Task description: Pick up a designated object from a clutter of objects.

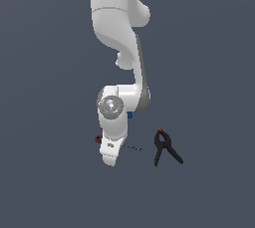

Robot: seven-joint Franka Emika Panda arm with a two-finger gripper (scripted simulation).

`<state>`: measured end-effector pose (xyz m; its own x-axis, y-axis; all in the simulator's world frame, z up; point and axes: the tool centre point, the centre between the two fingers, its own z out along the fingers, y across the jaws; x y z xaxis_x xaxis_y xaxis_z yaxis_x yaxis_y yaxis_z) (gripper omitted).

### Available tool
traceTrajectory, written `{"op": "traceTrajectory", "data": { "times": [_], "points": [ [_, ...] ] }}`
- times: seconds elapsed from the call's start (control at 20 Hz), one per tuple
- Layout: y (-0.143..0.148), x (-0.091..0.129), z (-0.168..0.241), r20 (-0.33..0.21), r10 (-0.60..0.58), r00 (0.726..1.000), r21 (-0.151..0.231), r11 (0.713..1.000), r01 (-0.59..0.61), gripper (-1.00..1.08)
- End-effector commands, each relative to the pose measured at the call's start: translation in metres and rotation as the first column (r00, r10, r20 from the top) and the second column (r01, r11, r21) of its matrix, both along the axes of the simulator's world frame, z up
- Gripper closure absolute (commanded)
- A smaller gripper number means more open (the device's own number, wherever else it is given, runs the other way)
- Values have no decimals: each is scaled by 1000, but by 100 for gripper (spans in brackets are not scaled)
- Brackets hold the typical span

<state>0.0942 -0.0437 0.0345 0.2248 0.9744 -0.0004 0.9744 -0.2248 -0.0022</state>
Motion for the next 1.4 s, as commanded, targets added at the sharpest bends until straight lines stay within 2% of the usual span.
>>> {"op": "traceTrajectory", "data": {
  "times": [0.0,0.35,1.35],
  "points": [
    [5,0,14,2,0,1000,0,1000,0,108],
    [25,-2,74,2,1,1000,-1,1000,-1,108],
    [101,-6,304,2,2,1000,0,1000,-2,108]
  ]
}}
